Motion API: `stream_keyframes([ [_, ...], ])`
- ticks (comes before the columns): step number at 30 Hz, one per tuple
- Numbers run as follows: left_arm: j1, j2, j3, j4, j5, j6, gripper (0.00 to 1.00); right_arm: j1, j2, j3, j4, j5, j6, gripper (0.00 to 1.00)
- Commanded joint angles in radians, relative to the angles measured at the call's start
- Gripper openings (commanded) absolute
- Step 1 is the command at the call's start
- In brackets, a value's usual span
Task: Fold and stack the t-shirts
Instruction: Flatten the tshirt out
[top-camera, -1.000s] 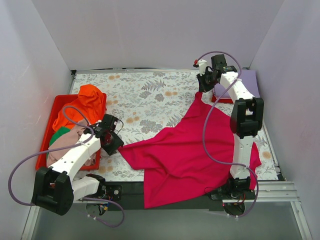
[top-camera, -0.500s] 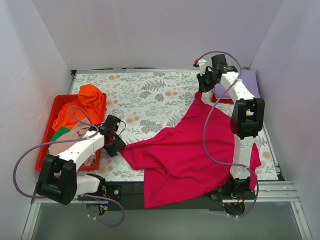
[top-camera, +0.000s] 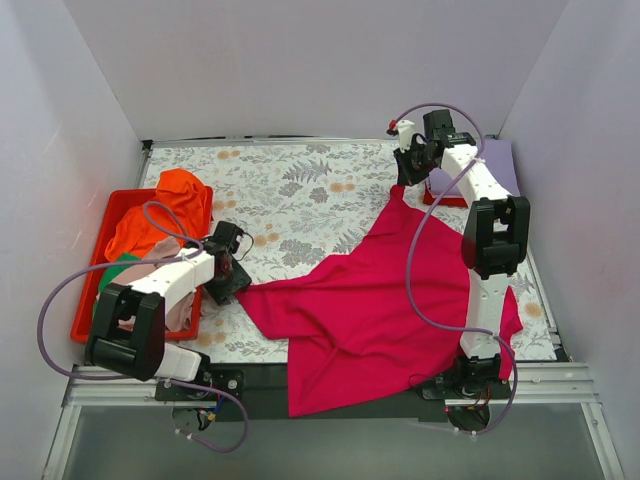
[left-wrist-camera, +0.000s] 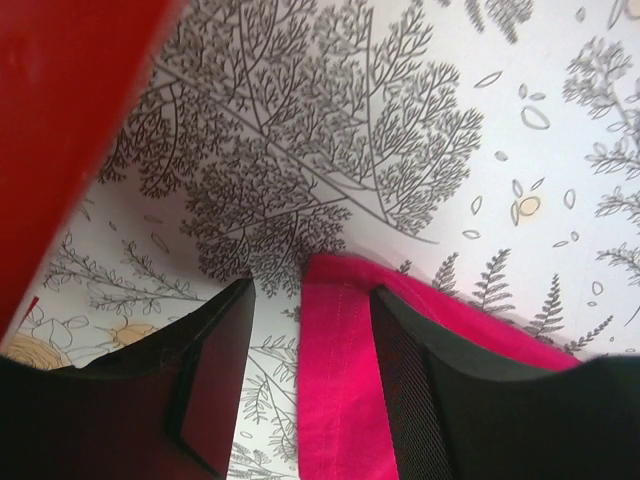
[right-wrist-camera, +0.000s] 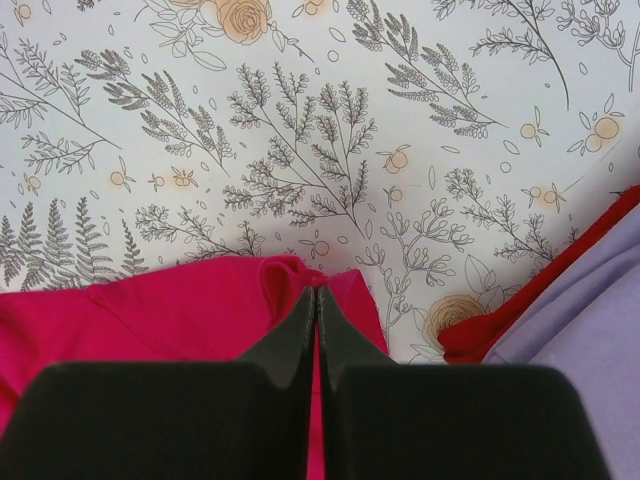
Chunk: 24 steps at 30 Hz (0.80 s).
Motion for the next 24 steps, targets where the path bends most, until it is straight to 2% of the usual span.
stream_keyframes([
  [1,0.012,0.011,0.043,0.032,-0.054,0.038,0.49,-0.003,-0.057,-0.013,0.021,-0.026,0.008,0.01],
  [11,0.020,0.068,0.077,0.045,-0.059,0.086,0.43,-0.003,-0.059,-0.024,0.024,-0.029,0.008,0.01],
  [15,0.022,0.086,0.077,0.051,-0.040,0.101,0.33,-0.003,-0.062,-0.029,0.025,-0.035,0.009,0.01],
  [16,0.022,0.088,0.072,0.061,-0.024,0.109,0.21,-0.004,-0.065,-0.029,0.026,-0.037,0.011,0.01],
  [19,0.022,0.083,0.055,0.080,0.001,0.123,0.03,-0.004,-0.079,-0.032,0.025,-0.040,0.009,0.01],
  [20,0.022,0.082,0.051,0.084,0.007,0.126,0.00,-0.003,-0.083,-0.032,0.023,-0.040,0.009,0.01],
  [24,0.025,0.030,0.047,0.118,0.029,0.166,0.00,-0.003,-0.115,-0.030,0.021,-0.041,0.000,0.01],
])
